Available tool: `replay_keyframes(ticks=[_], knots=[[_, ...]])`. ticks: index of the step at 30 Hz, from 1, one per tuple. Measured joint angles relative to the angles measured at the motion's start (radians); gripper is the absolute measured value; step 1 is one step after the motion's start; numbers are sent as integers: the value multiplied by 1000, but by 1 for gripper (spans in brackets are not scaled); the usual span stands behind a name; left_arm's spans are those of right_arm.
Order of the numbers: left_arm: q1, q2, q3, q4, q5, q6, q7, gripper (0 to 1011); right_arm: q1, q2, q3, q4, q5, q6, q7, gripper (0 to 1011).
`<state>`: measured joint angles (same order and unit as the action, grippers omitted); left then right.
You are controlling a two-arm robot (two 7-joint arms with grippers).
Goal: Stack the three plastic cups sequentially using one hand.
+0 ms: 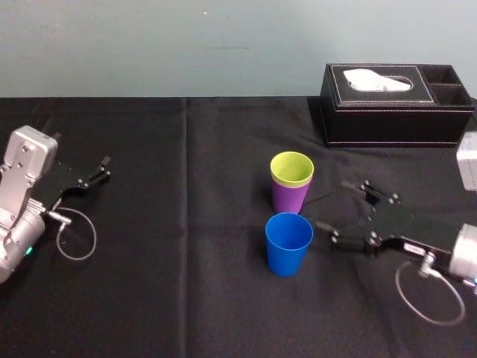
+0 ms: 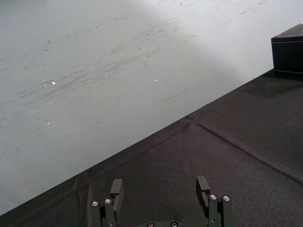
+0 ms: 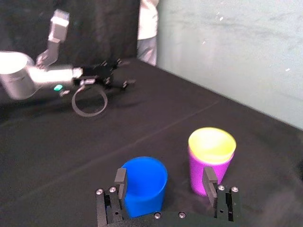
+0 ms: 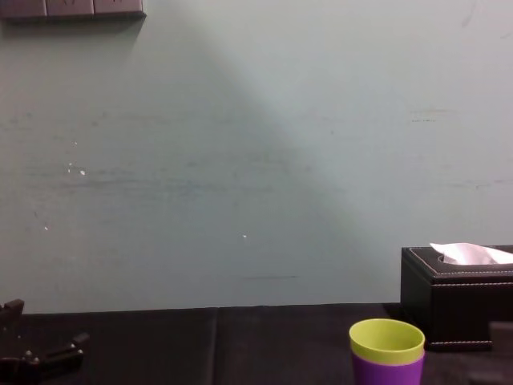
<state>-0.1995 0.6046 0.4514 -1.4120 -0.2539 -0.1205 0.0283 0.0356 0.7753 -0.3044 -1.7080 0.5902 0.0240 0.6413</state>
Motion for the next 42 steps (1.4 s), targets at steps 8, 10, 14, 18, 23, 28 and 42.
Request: replay_keyframes(ticks=[8, 10, 14, 18, 23, 28, 42], knots=[[0, 0, 0, 0, 0, 0, 0, 1011, -53, 44, -19, 26, -6, -49, 46, 1003], [0, 0, 0, 0, 0, 0, 0, 1011, -55, 47, -32, 30, -21, -54, 49, 1003], [0, 0, 0, 0, 0, 0, 0, 1011, -48, 40, -58, 41, -50, -57, 50, 1003], [0, 0, 0, 0, 0, 0, 0, 1011, -36, 25, -82, 54, -77, -57, 48, 1003], [0, 0, 0, 0, 0, 0, 0, 1011, -19, 8, -98, 67, -93, -53, 44, 1004], [0, 0, 0, 0, 0, 0, 0, 1011, 4, -11, -111, 90, -97, -42, 43, 1003], [0, 0, 0, 0, 0, 0, 0, 1011, 68, -48, -142, 150, -90, -20, 60, 1004]])
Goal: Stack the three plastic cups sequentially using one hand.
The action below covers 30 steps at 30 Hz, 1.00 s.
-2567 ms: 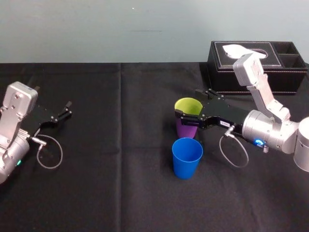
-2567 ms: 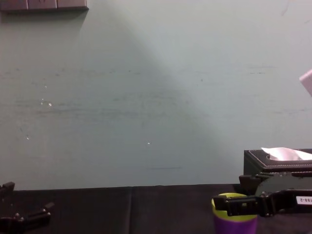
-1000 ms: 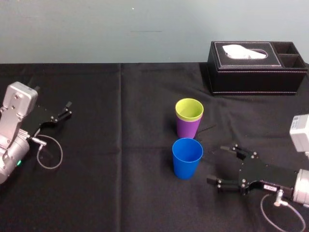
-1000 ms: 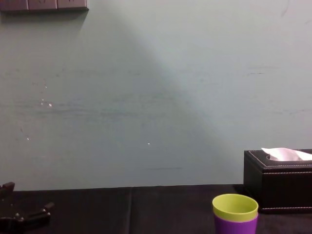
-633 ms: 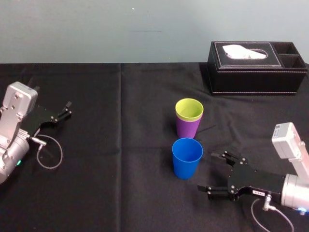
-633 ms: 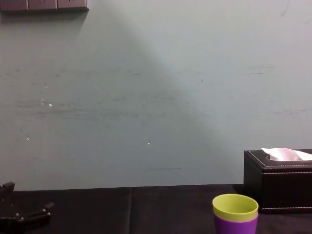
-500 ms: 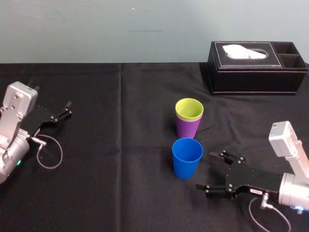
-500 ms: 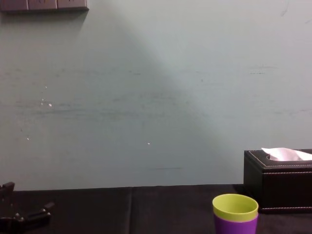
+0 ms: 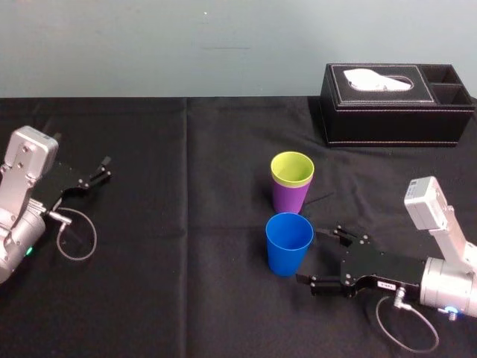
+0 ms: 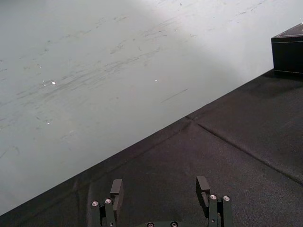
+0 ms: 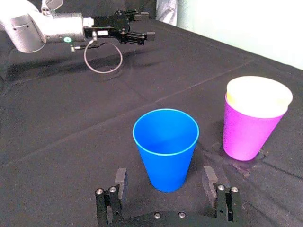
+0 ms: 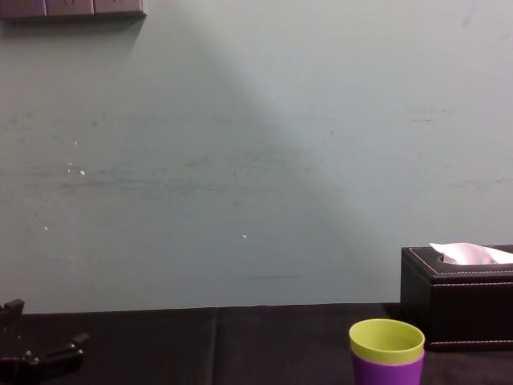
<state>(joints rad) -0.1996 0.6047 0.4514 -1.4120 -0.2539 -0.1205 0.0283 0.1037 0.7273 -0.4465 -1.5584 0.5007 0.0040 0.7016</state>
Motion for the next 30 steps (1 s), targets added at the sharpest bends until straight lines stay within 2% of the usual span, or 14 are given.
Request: replay_keyframes(ticks=[8, 19, 30], knots=[[0, 0, 0, 0, 0, 0, 0, 1011, 35, -15, -23, 8, -6, 3, 8, 1003], [0, 0, 0, 0, 0, 0, 0, 1011, 99, -58, -71, 35, -54, 17, -1, 1003], [0, 0, 0, 0, 0, 0, 0, 1011, 116, -81, -86, 51, -60, 17, -7, 1003]])
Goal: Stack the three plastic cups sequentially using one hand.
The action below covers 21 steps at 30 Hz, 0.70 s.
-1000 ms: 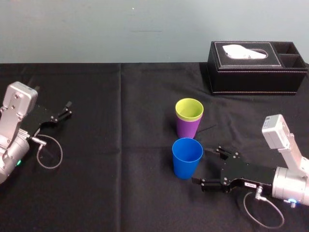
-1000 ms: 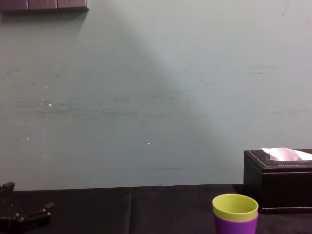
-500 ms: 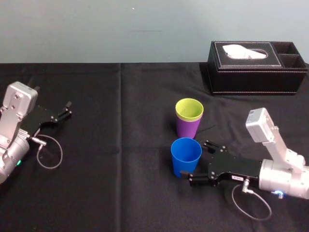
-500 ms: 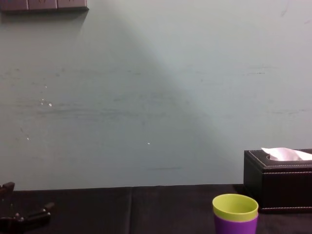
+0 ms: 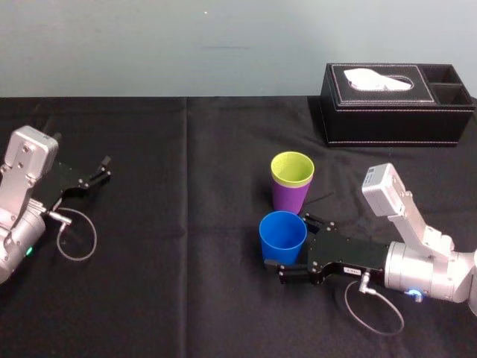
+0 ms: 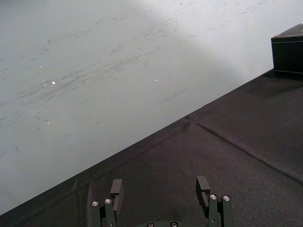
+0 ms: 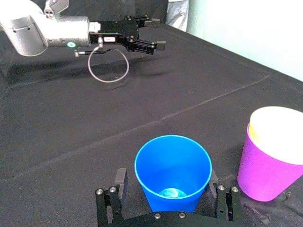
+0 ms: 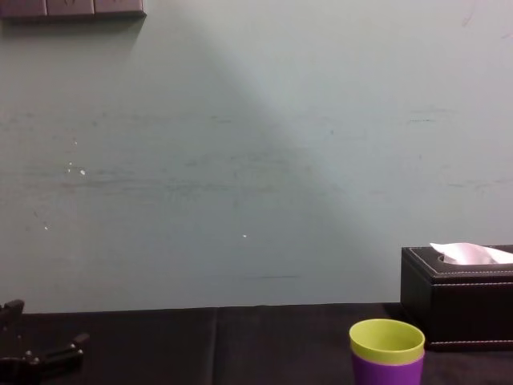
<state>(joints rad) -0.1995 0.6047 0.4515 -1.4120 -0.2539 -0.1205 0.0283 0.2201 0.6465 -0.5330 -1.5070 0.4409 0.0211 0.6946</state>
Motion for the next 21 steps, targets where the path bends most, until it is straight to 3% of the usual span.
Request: replay_keyframes(ticks=[7, 14, 21], knots=[[0, 0, 0, 0, 0, 0, 0, 1012, 0, 2, 1, -1, 0, -1, 0, 980], [0, 0, 0, 0, 0, 0, 0, 1011, -1, 2, 1, -2, 0, -1, 0, 804], [0, 0, 0, 0, 0, 0, 0, 1011, -1, 3, 2, -3, 0, -1, 0, 747]])
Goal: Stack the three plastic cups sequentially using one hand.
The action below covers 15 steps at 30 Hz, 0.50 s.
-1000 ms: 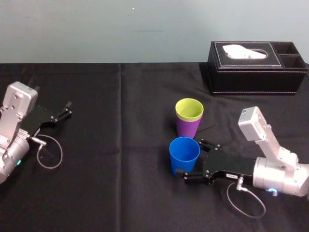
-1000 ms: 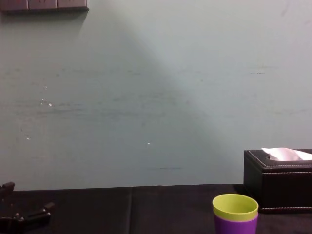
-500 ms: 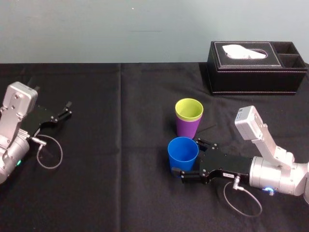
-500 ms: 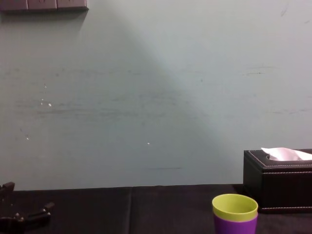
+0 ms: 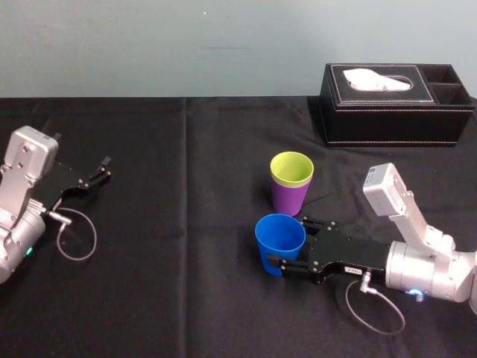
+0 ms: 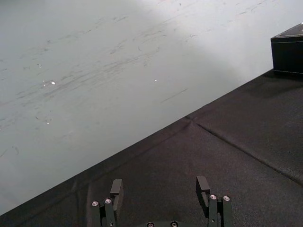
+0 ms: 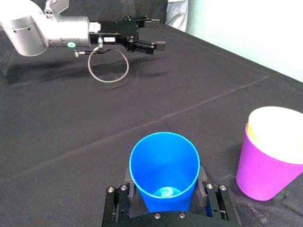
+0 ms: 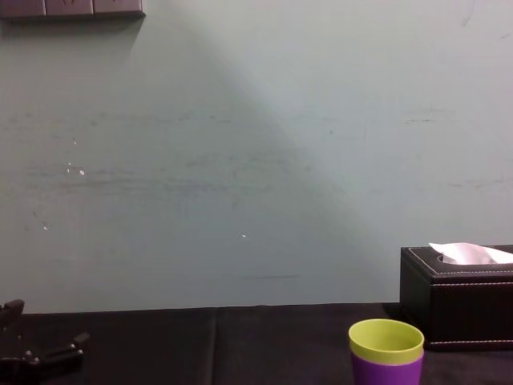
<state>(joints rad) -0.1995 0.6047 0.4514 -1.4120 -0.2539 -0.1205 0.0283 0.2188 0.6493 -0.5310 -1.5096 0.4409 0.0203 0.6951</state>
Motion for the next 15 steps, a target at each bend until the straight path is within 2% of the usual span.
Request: replay_keyframes(ticks=[15], knots=[[0, 0, 0, 0, 0, 0, 0, 1011, 0, 1, 0, -1, 0, 0, 0, 724]])
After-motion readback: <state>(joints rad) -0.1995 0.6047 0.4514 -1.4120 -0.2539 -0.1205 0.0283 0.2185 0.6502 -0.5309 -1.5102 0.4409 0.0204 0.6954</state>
